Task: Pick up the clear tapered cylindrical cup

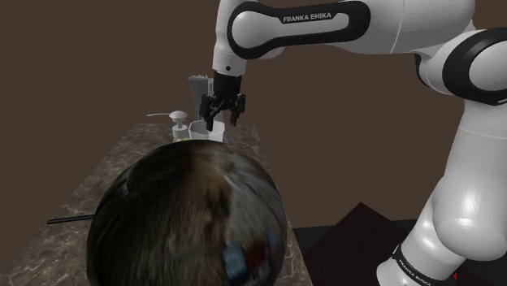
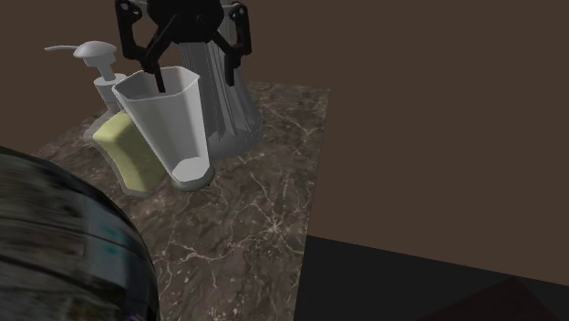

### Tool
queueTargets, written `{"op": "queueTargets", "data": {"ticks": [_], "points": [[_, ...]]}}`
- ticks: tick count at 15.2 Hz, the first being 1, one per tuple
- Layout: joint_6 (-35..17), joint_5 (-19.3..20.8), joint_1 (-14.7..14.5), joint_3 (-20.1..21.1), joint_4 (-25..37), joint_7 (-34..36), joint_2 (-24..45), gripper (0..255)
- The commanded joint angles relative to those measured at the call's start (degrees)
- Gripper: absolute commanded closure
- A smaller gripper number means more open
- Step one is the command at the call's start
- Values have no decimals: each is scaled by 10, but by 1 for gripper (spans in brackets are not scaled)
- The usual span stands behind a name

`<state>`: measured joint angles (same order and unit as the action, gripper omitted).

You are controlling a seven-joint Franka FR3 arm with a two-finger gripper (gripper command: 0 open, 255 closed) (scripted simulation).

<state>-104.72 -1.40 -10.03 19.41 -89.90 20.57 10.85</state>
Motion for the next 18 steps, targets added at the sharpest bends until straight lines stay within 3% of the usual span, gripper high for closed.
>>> {"op": "queueTargets", "data": {"ticks": [1,3,4,13,18], "points": [[-16,0,0,0,-16,-1,0,0],[-21,0,0,0,-20,-1,0,0],[-20,0,1,0,-20,-1,0,255],[-21,0,0,0,-20,-1,0,255],[18,1,-1,0,21,2,2,255]]}}
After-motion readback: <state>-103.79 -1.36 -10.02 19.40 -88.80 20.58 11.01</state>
